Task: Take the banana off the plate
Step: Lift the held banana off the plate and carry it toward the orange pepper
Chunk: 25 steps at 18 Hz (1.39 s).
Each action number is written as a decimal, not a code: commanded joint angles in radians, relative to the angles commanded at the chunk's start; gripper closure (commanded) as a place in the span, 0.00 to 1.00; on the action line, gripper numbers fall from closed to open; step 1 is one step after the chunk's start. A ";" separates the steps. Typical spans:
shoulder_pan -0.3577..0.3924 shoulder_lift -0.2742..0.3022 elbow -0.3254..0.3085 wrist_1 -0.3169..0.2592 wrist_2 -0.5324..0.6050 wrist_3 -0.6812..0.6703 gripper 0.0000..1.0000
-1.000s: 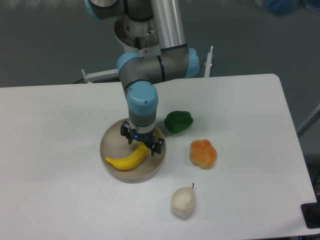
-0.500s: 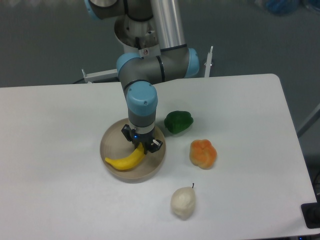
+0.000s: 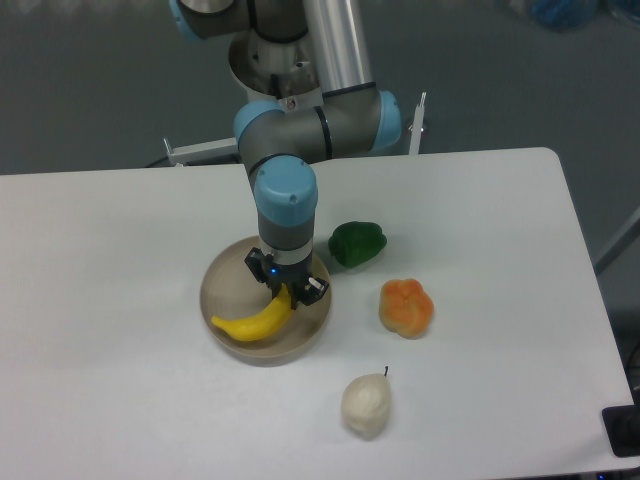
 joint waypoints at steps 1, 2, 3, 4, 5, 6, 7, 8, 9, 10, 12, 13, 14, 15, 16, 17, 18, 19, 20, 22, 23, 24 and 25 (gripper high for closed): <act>0.009 0.002 0.018 -0.003 0.002 0.014 0.69; 0.024 0.012 0.031 -0.008 0.002 0.026 0.69; 0.044 0.021 0.042 -0.017 0.000 0.047 0.69; 0.064 0.022 0.057 -0.028 0.003 0.083 0.69; 0.083 0.022 0.072 -0.037 0.008 0.122 0.69; 0.109 0.023 0.087 -0.049 0.008 0.152 0.69; 0.133 0.025 0.103 -0.064 0.008 0.170 0.69; 0.153 0.029 0.117 -0.078 0.008 0.183 0.69; 0.178 0.031 0.130 -0.089 0.006 0.204 0.69; 0.195 0.031 0.140 -0.089 0.011 0.227 0.69; 0.238 0.029 0.163 -0.095 0.012 0.277 0.69; 0.256 0.031 0.181 -0.095 0.015 0.297 0.69; 0.265 0.031 0.192 -0.095 0.018 0.307 0.69; 0.276 0.029 0.203 -0.095 0.021 0.311 0.69; 0.294 0.026 0.219 -0.095 0.021 0.318 0.69; 0.304 0.022 0.233 -0.097 0.021 0.328 0.69; 0.307 0.017 0.246 -0.097 0.021 0.342 0.69; 0.308 0.014 0.252 -0.095 0.026 0.354 0.69; 0.311 0.012 0.259 -0.097 0.032 0.359 0.69; 0.324 0.012 0.267 -0.095 0.037 0.367 0.69; 0.325 0.011 0.270 -0.094 0.037 0.367 0.69; 0.327 0.006 0.279 -0.094 0.037 0.367 0.69; 0.328 0.000 0.287 -0.095 0.037 0.367 0.69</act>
